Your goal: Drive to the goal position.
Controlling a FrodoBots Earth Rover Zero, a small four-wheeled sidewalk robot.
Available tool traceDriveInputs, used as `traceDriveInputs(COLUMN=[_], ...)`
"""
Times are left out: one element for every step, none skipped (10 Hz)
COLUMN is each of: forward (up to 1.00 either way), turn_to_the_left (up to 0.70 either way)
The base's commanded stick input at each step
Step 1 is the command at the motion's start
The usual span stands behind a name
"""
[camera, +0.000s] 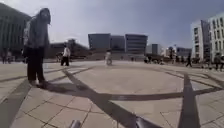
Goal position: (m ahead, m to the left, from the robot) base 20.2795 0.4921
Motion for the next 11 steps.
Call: traceDriveInputs(forward=[0.70, 0.70, 0.70, 0.70, 0.70, 0.70, 0.70, 0.70, 0.70, 0.70, 0.70], turn_to_the_left=[-0.11, 0.01, 0.01, 0.01, 0.01, 0.01, 0.01, 0.01, 0.01, 0.01, 0.01])
